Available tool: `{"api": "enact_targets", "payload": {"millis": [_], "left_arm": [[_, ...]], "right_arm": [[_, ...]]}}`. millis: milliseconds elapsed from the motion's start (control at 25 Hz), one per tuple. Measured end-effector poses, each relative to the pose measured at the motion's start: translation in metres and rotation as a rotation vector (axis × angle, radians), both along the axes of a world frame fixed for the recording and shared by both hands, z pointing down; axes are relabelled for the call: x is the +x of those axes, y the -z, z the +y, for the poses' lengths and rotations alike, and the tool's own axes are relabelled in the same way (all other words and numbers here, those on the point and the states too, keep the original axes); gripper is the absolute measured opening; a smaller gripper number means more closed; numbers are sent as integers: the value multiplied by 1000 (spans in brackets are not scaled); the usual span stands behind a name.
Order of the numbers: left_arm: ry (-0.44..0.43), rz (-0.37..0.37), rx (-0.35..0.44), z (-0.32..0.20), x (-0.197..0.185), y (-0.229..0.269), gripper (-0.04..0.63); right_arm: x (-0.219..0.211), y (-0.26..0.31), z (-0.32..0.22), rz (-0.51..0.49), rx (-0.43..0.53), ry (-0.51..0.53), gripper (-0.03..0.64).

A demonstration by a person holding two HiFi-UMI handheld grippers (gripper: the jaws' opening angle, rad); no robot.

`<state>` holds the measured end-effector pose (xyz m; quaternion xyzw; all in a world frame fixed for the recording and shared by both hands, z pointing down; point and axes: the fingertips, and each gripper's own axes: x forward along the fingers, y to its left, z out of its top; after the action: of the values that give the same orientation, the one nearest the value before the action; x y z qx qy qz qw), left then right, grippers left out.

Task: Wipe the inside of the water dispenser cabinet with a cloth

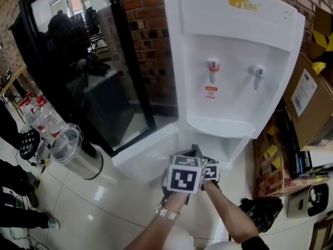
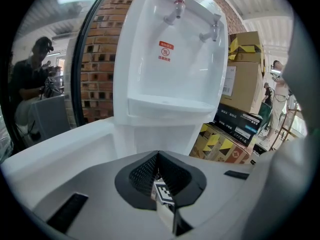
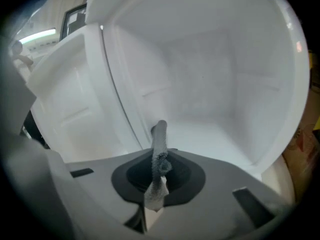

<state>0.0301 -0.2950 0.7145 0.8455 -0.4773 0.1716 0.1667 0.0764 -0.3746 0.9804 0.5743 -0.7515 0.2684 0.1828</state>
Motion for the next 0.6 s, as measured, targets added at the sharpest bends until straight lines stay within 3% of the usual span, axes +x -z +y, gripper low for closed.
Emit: {"api": "enact_targets", "payload": {"millis": [120,240,400,520,600], "left_arm": [[4,-5,4,0,-5,2,-8],[9,1,6,-1,-6,3,-8],[-6,9,5,-1,3,2,-8],[-14,11,2,-2,10,-1,-8],[-20,9,2,-2,13,-1,-8]], "right_arm": [[20,-23,0,38,-59,-43,23],[74,-35,4,126,-109,-166,22],[128,-21,15,165,-103,-296,21],[123,5,14,149,-43,-295,21],[98,23,5,109,18,-232,21]]}}
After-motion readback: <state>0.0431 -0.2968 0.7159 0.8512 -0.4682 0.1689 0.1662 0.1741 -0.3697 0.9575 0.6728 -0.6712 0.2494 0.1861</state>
